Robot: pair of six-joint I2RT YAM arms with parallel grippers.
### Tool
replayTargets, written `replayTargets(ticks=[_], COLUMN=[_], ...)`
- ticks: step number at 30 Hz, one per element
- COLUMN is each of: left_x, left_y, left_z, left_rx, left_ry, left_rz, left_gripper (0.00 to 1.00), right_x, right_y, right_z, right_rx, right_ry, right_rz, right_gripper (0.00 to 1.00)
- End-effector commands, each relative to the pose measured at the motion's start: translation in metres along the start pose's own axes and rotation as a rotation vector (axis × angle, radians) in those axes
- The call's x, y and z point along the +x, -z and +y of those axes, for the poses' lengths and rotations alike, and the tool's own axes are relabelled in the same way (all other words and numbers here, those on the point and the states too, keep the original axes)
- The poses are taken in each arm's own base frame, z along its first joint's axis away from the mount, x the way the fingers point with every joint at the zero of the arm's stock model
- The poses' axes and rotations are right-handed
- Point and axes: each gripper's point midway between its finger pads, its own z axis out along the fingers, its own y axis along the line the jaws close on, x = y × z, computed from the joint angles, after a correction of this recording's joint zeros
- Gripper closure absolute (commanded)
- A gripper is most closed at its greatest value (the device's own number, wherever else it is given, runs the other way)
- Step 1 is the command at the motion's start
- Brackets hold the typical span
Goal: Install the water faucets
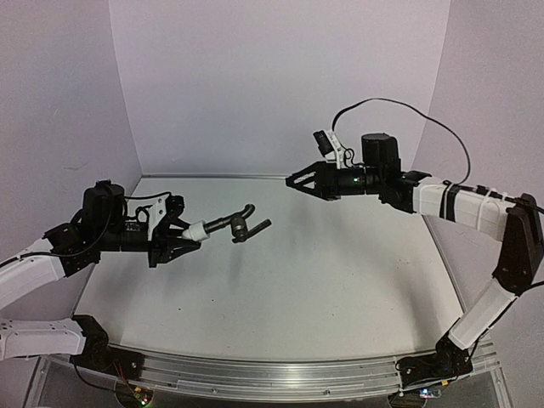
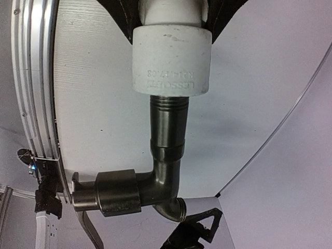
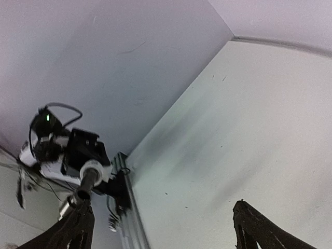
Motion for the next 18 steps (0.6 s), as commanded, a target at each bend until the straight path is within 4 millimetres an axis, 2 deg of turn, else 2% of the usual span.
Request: replayTargets(ticks=[1,3,7,9,15,18], left_x=[-0.03,-0.031,-0.035,-0.036,-0.036,-0.034], left_y=[0.005,0.005,0.003,0.002,-0.003,-0.006], left_z=[-0.013,-0.017,-0.019,-0.02,-0.021,-0.021], left_rx=[0.12,0.147,0.187,0.203,0.241,0.254], left_ry=[0.054,0.066,0.094,0.108,0.125,0.13], left_rz=[-0.077,-0.082,-0.075,-0.069,-0.059,-0.054], left_gripper=[1.0,1.0,1.0,1.0,1.0,1.0], right_x=[0.004,0.021,0.042,0.045,0.057,0.062], right_y=[0.027,0.029,0.032,0.023,-0.009,-0.021], right_z=[0.051,0.049,0.078,0.089,0.108,0.116], right_rx=[-0.057,-0.063,-0.242,-0.29,-0.38,-0.418], right_ry=[0.862,1.03,1.295,1.338,1.398,1.406], right_rz=[-0.062,-0.052,-0.077,-0.085,-0.062,-0.055], right_gripper=[0.05,0.05,0.14,0.17,0.19,0.25])
